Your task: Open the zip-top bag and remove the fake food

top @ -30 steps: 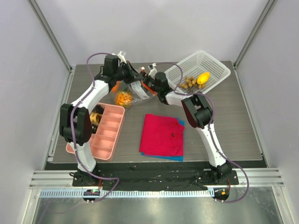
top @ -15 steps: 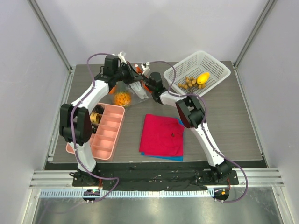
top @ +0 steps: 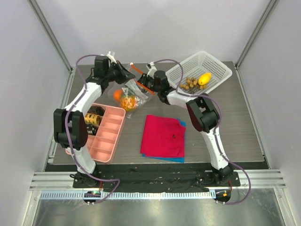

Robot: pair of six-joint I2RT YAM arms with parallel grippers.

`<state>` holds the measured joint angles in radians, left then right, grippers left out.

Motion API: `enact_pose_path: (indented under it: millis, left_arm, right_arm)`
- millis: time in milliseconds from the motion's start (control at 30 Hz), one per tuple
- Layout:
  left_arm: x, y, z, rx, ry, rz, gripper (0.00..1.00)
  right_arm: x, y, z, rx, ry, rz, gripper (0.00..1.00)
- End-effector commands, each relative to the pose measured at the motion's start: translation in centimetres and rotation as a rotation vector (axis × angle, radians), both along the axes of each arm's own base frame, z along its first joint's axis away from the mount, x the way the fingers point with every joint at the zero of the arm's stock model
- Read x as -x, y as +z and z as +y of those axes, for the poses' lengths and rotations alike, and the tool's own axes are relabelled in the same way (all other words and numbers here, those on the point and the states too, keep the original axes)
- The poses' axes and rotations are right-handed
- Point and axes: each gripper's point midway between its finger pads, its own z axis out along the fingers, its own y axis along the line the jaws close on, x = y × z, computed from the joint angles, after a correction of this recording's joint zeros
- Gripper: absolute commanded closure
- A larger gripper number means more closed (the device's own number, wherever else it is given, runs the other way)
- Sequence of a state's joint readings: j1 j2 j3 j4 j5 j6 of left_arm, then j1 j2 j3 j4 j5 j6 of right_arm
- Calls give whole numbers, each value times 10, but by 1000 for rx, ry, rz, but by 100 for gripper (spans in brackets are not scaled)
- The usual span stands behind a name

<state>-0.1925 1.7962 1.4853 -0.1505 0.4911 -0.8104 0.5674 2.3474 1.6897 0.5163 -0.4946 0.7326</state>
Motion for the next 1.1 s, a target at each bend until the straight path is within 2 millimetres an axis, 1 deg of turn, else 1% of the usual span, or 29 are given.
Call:
enact_pose_path:
  millis: [0,33,100,167,200,233,267,300,333,367,400,433,467,500,533,567,600,633,667,700,733,800,833,867,900,933,967,1033,1067]
  left_arm:
    - [-9,46,30,53,62,-118,100]
    - [-9,48,32,58,66,-121,100]
    - [-11,46,41,60,87,-115,100]
    - [-13,44,44,55,105,-111,100]
    - [-14,39,44,55,105,-98,100]
    - [-14,34,41,61,96,-81,100]
    - [-14,30,38,78,88,-63,100]
    - [-14,28,37,84,79,-53,100]
    - [-13,29,33,95,61,-50,100]
    - [-13,26,28,95,51,-44,100]
    - [-12,25,26,94,44,-42,100]
    - [-12,24,24,94,41,-39,100]
    - [-10,24,20,93,32,-39,100]
    - [-9,24,18,93,28,-39,100]
    - [-9,24,18,93,27,-39,100]
    - [-8,24,16,90,26,-39,100]
    - [-7,26,16,89,27,-44,100]
    - [-7,26,16,84,28,-46,100]
    - [-6,24,17,78,33,-38,100]
    - [-7,23,18,71,43,-34,100]
    - [-7,21,19,65,47,-30,100]
    - [-7,18,18,69,48,-17,100]
    - [-7,13,16,77,44,2,100]
    - [-7,12,17,78,45,6,100]
    - [-8,11,17,74,45,12,100]
    - [-8,9,17,70,48,14,100]
    - [-9,9,18,63,52,10,100]
    - [-9,4,20,43,63,27,100]
    - [-9,-2,20,36,62,42,100]
  right_arm:
    - [8,52,-23,82,-73,-112,99]
    - [11,63,-26,82,-80,-119,99]
    - [17,63,-34,106,-101,-127,99]
    - [20,76,-44,105,-138,-168,99]
    - [20,81,-45,103,-146,-183,99]
    - [14,91,-47,106,-167,-201,99]
    - [10,98,-48,114,-180,-217,99]
    - [7,99,-49,128,-188,-210,99]
    - [1,121,-46,111,-205,-240,99]
    - [-8,120,-48,122,-236,-238,99]
    - [-12,123,-48,127,-248,-225,99]
    - [-20,143,-47,106,-275,-243,99]
    - [-28,144,-50,112,-325,-230,99]
    - [-33,133,-52,140,-349,-178,99]
    - [-40,143,-56,134,-389,-176,99]
    - [-43,142,-61,136,-417,-161,99]
    - [-45,159,-70,97,-454,-174,99]
    - [-41,151,-75,100,-463,-167,99]
    - [-38,156,-79,87,-480,-183,99]
    - [-41,167,-92,68,-540,-204,99]
    - [-34,169,-99,49,-547,-195,99]
    - [-33,181,-108,-14,-552,-199,99]
    - [-31,183,-114,-55,-538,-170,99]
    - [-30,183,-113,-82,-514,-152,99]
    - [-30,191,-114,-133,-496,-156,99]
    - [-28,188,-116,-159,-470,-131,99]
    - [-26,192,-115,-188,-451,-111,99]
    - [-22,204,-109,-225,-405,-125,99]
    - [-14,209,-99,-248,-354,-117,99]
